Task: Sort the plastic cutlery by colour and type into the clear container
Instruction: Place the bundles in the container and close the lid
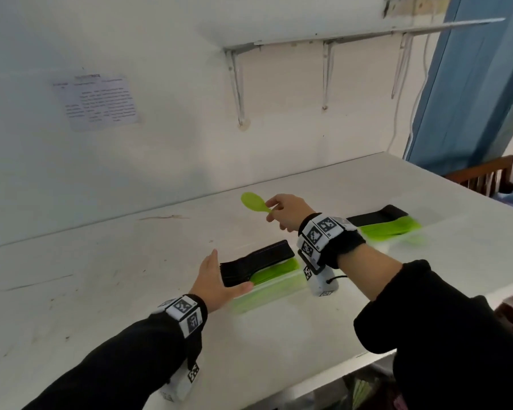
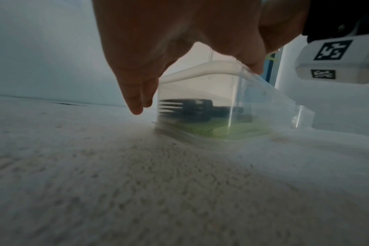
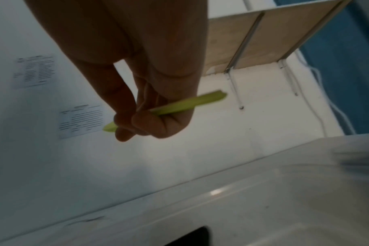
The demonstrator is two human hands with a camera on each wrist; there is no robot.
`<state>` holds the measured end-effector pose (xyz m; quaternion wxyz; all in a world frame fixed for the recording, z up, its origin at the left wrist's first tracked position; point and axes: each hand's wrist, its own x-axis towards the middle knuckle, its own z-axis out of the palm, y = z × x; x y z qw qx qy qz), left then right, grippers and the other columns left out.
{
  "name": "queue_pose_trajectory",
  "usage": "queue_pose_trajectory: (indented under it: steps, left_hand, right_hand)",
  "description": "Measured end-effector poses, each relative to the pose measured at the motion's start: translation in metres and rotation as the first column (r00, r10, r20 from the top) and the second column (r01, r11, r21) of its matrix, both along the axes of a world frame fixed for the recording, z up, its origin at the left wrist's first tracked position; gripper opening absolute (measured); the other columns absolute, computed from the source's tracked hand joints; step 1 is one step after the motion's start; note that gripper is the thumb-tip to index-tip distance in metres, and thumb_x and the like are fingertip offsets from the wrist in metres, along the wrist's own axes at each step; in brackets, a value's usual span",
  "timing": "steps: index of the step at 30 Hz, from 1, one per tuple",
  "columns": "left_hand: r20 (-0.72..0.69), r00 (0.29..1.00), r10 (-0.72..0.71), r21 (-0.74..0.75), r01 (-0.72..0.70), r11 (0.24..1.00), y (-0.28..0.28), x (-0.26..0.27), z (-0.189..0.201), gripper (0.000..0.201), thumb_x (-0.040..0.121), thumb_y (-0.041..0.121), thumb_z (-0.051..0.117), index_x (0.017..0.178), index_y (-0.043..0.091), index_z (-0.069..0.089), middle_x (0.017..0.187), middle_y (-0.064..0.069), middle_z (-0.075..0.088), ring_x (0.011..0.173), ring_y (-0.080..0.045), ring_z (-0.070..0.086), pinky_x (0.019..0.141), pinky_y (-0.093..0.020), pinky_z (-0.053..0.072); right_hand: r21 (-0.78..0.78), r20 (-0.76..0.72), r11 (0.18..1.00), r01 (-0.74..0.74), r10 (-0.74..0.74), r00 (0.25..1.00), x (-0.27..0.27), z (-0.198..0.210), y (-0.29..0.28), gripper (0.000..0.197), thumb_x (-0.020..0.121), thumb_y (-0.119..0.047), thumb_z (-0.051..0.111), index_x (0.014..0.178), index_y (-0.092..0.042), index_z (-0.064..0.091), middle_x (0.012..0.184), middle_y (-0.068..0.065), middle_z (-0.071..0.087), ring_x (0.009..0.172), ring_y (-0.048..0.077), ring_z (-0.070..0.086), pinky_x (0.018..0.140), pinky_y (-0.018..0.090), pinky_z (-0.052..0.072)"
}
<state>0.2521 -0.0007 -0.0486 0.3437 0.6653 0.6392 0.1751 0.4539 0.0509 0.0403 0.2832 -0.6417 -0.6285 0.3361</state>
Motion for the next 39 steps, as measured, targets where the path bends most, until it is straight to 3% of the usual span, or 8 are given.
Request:
queue_pose_trajectory:
  steps: [4, 8, 12, 21, 26, 30, 33, 39]
  left_hand:
    - [-0.132, 0.991, -0.037, 0.056, 0.044, 0.997, 0.001, 0.017, 0.01, 0.119, 0.058, 0.066, 0.057, 0.15, 0.023, -0.003, 0.157, -0.001, -0.016, 0.146, -0.02, -0.005, 0.118, -0.041, -0.002]
    - [-0.327, 0.94, -0.094, 0.193, 0.164, 0.967, 0.01, 0.069, 0.023, 0.103, 0.064, 0.067, 0.037, 0.15, 0.026, -0.004, 0.156, 0.001, -0.018, 0.144, -0.02, -0.019, 0.114, -0.043, -0.015]
    - [-0.372, 0.912, -0.174, 0.194, 0.26, 0.946, 0.02, 0.148, 0.036, 0.096, 0.083, 0.059, 0.053, 0.15, 0.022, -0.005, 0.157, 0.0, -0.013, 0.144, -0.018, -0.019, 0.115, -0.042, -0.015]
    - [-0.557, 0.766, -0.319, 0.005, 0.388, 0.922, 0.046, 0.298, 0.038, 0.125, 0.068, 0.075, 0.057, 0.149, 0.009, -0.013, 0.158, -0.01, -0.014, 0.146, -0.022, -0.014, 0.116, -0.048, -0.013]
    - [-0.653, 0.691, -0.31, -0.091, 0.335, 0.938, 0.058, 0.324, 0.026, 0.128, 0.067, 0.076, 0.057, 0.148, 0.006, -0.013, 0.157, -0.012, -0.014, 0.146, -0.025, -0.012, 0.116, -0.049, -0.01]
    - [-0.66, 0.687, -0.306, -0.114, 0.31, 0.944, 0.06, 0.327, 0.023, 0.126, 0.069, 0.074, 0.057, 0.148, 0.004, -0.012, 0.157, -0.01, -0.015, 0.146, -0.022, -0.012, 0.118, -0.044, -0.005]
    - [-0.657, 0.699, -0.282, -0.081, 0.307, 0.948, 0.059, 0.326, 0.022, 0.124, 0.071, 0.072, 0.058, 0.148, 0.005, -0.011, 0.158, -0.009, -0.014, 0.146, -0.02, -0.01, 0.119, -0.041, -0.005]
    - [-0.641, 0.708, -0.297, -0.09, 0.314, 0.945, 0.06, 0.325, 0.025, 0.128, 0.067, 0.074, 0.059, 0.148, 0.005, -0.011, 0.158, -0.009, -0.014, 0.146, -0.019, -0.01, 0.119, -0.037, -0.005]
  right_hand:
    - [-0.005, 0.0, 0.998, 0.066, -0.066, 0.998, 0.059, 0.005, 0.002, 0.034, 0.09, -0.006, 0.045, 0.123, -0.011, 0.054, 0.11, 0.008, 0.067, 0.06, 0.013, 0.05, 0.053, 0.023, 0.041]
    - [0.005, 0.005, 0.992, 0.122, -0.122, 0.992, 0.123, 0.007, 0.008, 0.032, 0.093, -0.011, 0.042, 0.122, -0.013, 0.055, 0.092, 0.0, 0.065, 0.058, 0.011, 0.05, 0.053, 0.022, 0.042]
    - [-0.025, 0.062, 0.993, 0.119, -0.117, 0.991, 0.181, 0.005, 0.014, 0.029, 0.094, -0.009, 0.042, 0.119, -0.013, 0.055, 0.086, -0.001, 0.064, 0.056, 0.012, 0.051, 0.051, 0.022, 0.042]
    - [-0.07, 0.048, 0.998, 0.002, 0.002, 0.999, 0.286, -0.005, 0.03, 0.03, 0.097, -0.017, 0.042, 0.126, -0.013, 0.05, 0.075, -0.004, 0.055, 0.055, 0.014, 0.042, 0.05, 0.022, 0.036]
    - [-0.019, 0.006, 0.989, -0.144, 0.144, 0.99, 0.307, -0.01, 0.031, 0.018, 0.099, -0.02, 0.043, 0.116, -0.023, 0.046, 0.072, -0.002, 0.052, 0.057, 0.013, 0.044, 0.051, 0.022, 0.039]
    - [0.032, -0.04, 0.978, -0.208, 0.209, 0.977, 0.307, -0.017, 0.035, 0.014, 0.099, -0.008, 0.037, 0.104, -0.012, 0.05, 0.085, 0.001, 0.059, 0.064, 0.011, 0.052, 0.062, 0.022, 0.045]
    - [0.093, -0.206, 0.982, -0.163, 0.179, 0.962, 0.303, -0.019, 0.04, 0.011, 0.096, -0.002, 0.041, 0.102, -0.007, 0.049, 0.09, 0.008, 0.054, 0.066, 0.012, 0.056, 0.066, 0.025, 0.051]
    - [0.194, -0.334, 0.971, -0.139, 0.199, 0.922, 0.296, -0.015, 0.04, 0.026, 0.086, -0.005, 0.061, 0.086, -0.025, 0.045, 0.09, 0.013, 0.066, 0.076, 0.019, 0.055, 0.076, 0.03, 0.043]
